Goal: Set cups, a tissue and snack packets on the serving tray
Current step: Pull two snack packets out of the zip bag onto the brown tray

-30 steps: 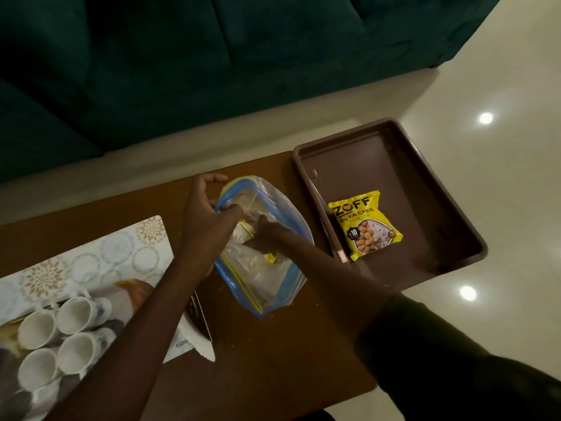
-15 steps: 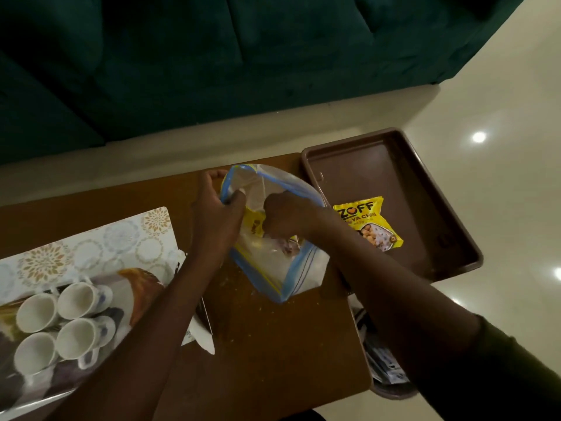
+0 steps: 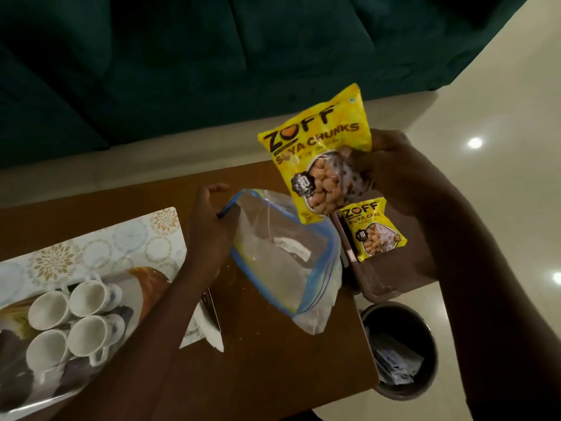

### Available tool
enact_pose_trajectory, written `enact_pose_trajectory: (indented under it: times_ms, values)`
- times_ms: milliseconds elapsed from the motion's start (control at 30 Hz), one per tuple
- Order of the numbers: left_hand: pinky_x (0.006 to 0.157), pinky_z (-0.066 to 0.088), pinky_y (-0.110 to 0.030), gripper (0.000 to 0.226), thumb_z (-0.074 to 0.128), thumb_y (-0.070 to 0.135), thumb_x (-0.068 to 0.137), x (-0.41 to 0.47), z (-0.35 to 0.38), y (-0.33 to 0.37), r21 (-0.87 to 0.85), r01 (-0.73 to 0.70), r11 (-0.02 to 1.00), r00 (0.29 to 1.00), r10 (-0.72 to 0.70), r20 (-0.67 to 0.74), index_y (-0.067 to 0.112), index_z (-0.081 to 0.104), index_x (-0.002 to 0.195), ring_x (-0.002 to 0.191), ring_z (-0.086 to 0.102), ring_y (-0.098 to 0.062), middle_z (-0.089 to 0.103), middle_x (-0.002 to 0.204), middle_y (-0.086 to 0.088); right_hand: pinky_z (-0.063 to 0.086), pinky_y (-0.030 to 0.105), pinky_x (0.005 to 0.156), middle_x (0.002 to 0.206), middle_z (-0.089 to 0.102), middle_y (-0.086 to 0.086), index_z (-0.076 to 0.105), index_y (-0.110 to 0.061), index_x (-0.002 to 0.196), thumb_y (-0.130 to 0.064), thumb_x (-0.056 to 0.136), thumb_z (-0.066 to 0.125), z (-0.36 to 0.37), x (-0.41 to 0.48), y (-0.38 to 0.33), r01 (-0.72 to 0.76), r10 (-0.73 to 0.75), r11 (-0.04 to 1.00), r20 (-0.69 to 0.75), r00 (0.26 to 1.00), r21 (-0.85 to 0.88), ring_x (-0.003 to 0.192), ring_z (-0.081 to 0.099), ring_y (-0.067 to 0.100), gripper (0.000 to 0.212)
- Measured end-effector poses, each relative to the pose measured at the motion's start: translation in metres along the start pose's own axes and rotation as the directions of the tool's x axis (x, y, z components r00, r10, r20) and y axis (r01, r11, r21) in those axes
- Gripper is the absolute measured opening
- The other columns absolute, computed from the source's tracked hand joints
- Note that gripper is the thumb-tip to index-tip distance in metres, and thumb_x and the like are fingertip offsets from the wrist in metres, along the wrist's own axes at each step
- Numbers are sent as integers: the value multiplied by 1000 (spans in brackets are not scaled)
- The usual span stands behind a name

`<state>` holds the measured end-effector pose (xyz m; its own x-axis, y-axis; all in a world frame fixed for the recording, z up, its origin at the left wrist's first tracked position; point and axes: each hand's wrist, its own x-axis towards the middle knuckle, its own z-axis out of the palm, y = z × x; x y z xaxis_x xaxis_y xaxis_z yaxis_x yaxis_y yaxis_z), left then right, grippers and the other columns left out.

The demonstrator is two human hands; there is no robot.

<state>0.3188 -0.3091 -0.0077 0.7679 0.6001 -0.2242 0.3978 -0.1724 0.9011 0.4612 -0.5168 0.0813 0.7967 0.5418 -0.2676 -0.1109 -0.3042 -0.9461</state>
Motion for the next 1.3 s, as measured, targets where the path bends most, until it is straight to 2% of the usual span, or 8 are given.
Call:
enact_pose_trajectory:
  times_ms: [233,433,567,767,867,933,1067,1300]
  values:
    - [55,46,-27,26,60,19,89,-5,14,6,-40,35,999,999,-35,-19,27,54,114,70,61,-12,65,89,-2,60,38,72,86,77,-8,74,-24,85,-13,93,54,-46,16,49,-149,161,981,-88,983,125,85,74,16,24]
    - [51,52,-24,29,62,15,88,-6,41,22,-227,66,972,997,-58,41,31,52,111,71,63,-13,64,91,-2,46,54,96,119,61,30,55,10,122,-4,95,49,-110,2,117,-423,415,906,-224,882,13,109,60,42,31]
    - [41,48,-19,32,60,12,89,-9,57,25,-239,108,965,991,-84,105,35,52,109,60,60,-10,63,84,0,56,21,60,86,64,10,58,9,118,3,93,49,-146,-22,155,-463,422,883,-304,854,-78,74,66,18,27]
    - [38,47,-18,33,61,12,88,-15,76,18,-191,92,977,991,-70,115,40,54,104,52,61,0,63,79,3,55,23,49,91,66,14,61,0,108,0,92,52,-179,-19,203,-555,477,813,-347,808,-177,56,69,10,18]
    - [40,48,-19,34,61,13,87,-18,82,18,-175,87,981,992,-69,107,44,55,100,51,60,1,64,77,3,54,45,85,119,62,25,48,-6,133,-12,86,65,-189,-10,219,-586,451,650,-375,810,-484,103,63,39,50]
    - [41,48,-19,36,61,13,87,-20,87,21,-175,88,981,992,-70,108,47,55,96,50,60,1,64,76,4,51,44,85,126,58,25,35,-17,141,-21,82,69,-186,-11,223,-580,383,583,-437,814,-569,111,59,43,68]
    - [43,47,-22,37,59,11,88,-22,93,28,-176,84,981,992,-66,109,47,54,95,48,58,-1,62,72,5,46,36,75,126,59,19,44,-17,132,-22,81,68,-175,-19,240,-429,114,593,-457,882,-681,108,61,40,57]
    - [42,42,-24,36,60,12,86,-26,92,33,-165,99,981,990,-81,112,46,55,96,46,54,-4,61,67,6,51,46,90,136,51,17,53,-9,129,-17,90,59,-168,-25,242,-344,-11,566,-423,906,-750,118,55,39,40]
